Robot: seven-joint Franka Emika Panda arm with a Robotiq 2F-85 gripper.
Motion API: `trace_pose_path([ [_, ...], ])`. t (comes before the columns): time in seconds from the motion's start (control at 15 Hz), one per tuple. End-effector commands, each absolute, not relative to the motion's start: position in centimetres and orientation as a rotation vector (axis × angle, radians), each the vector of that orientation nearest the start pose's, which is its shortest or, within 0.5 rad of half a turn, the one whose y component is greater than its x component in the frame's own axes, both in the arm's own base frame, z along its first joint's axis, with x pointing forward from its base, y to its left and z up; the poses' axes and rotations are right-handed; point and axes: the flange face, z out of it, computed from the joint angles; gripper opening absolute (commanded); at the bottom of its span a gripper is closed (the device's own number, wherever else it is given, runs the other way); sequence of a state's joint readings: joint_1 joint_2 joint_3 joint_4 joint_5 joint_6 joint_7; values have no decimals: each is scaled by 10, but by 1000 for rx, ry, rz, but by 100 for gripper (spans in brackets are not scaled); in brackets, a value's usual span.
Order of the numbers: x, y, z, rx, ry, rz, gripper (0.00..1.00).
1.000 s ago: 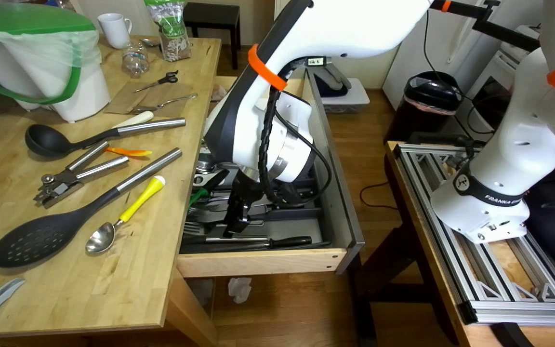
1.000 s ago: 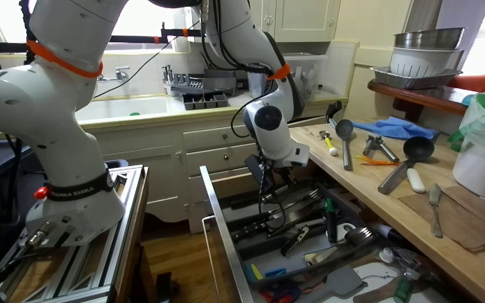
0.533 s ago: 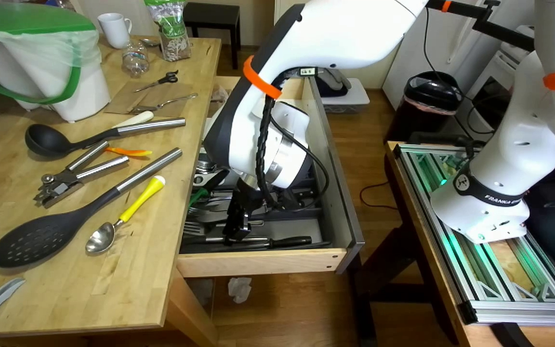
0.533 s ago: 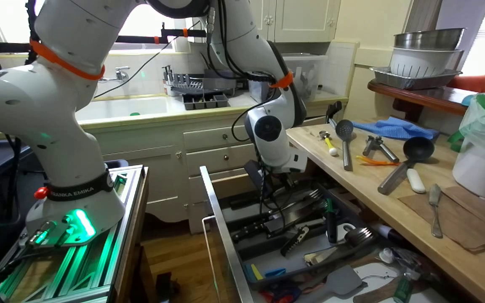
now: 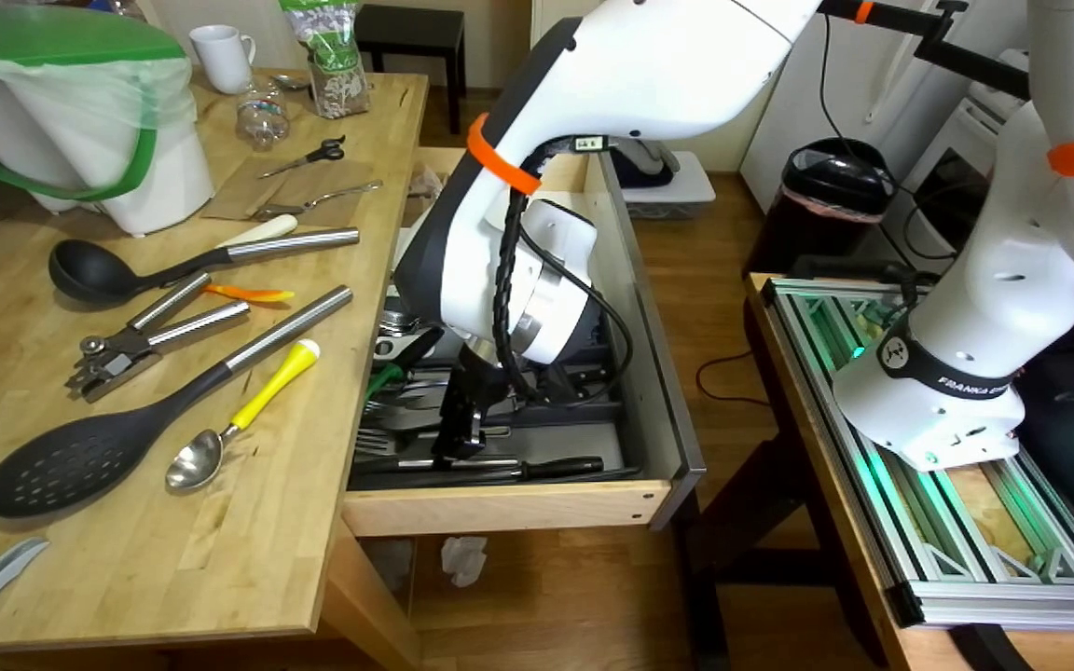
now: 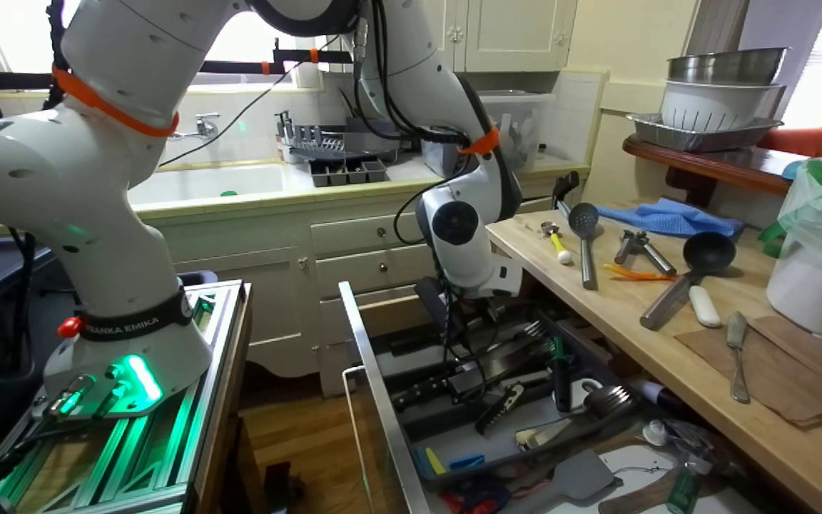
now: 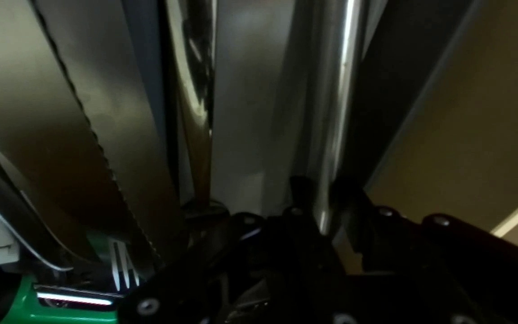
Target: Remove the black ladle from the open drawer and put it on top of the counter.
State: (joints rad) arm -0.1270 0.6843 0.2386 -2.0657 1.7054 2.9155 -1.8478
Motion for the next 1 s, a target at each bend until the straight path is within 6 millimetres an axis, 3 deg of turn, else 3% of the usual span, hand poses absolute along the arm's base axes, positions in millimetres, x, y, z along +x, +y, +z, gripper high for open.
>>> trace_pose_path([
  [0.0, 530, 11, 74, -2690, -305, -644, 9],
  [0.07, 530, 11, 75, -2690, -304, -644, 4],
  [0.4, 522, 13, 90, -2731, -287, -612, 5],
  [0.93, 478, 15, 133, -2832, -90, -458, 0],
])
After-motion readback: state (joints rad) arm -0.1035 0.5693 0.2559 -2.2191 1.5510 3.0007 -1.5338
